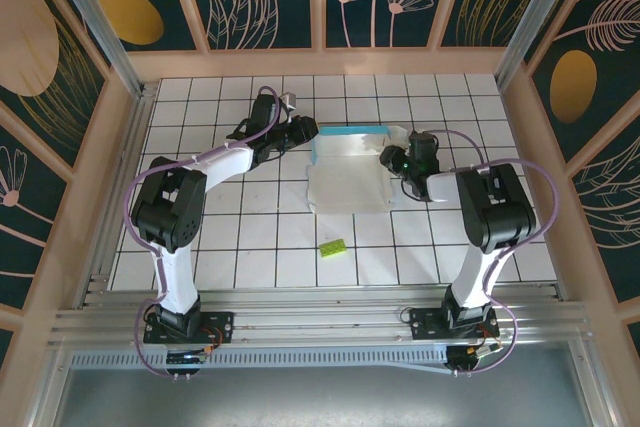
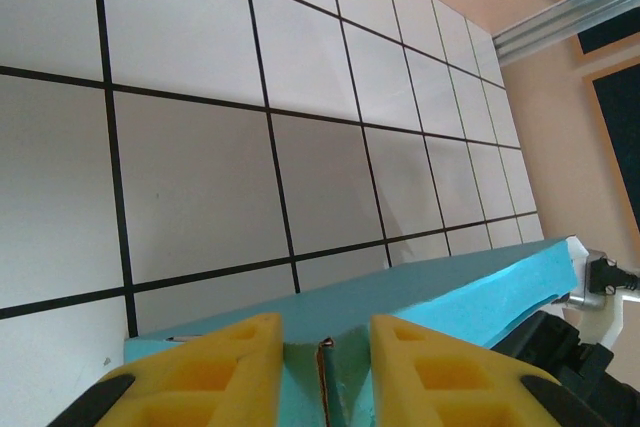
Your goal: Fold the paper box
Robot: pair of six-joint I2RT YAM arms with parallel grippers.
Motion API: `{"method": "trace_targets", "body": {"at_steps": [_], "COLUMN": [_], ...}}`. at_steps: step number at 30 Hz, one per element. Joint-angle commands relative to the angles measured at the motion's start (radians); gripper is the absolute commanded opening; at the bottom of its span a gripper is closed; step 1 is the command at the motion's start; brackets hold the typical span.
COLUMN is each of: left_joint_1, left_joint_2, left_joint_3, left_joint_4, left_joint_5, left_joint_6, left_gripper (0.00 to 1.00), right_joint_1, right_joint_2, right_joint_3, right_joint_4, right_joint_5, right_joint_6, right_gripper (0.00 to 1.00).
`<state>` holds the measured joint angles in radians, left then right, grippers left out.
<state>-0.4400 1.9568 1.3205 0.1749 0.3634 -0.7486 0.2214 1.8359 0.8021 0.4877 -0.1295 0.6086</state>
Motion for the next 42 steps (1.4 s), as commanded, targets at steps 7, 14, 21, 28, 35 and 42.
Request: {"method": "trace_targets", "body": {"at_steps": [7, 14, 21, 28, 35, 42], "left_joint_1": [-0.014, -0.021, -0.021, -0.020, -0.022, -0.022], "left_joint_2": [0.030, 0.043, 0.040, 0.043, 0.042, 0.035], "left_joint_3": [0.027, 0.038, 0.039, 0.043, 0.042, 0.039], "left_joint_4": [-0.073, -0.074, -0.088, -0.078, -0.081, -0.086], "left_joint_5": [0.027, 0.032, 0.015, 0.021, 0.023, 0.019], "left_joint_6": [0.025, 0.027, 0.039, 0.035, 0.037, 0.041], "left_gripper": [0.28, 0.28, 0.28, 0.28, 0.28, 0.28], "right_joint_1": [-0.004, 0.012, 0.042, -0.002, -0.008, -0.008], "right_joint_2": [0.044, 0.103, 0.023, -0.026, 0.045, 0.092], "right_joint_3": [-0.011, -0.010, -0.042, -0.035, 0.026, 0.066], "right_joint_4": [0.261, 0.312, 0.272, 0.081, 0.071, 0.110], "right_joint_5": [-0.103, -0.221, -0.127, 0.062, 0.023, -0.015], "right_joint_6": [0.026, 0.055, -0.016, -0.036, -0.054, -0.040], "right_gripper": [0.28, 0.26, 0.30, 0.47, 0.55, 0.45]}}
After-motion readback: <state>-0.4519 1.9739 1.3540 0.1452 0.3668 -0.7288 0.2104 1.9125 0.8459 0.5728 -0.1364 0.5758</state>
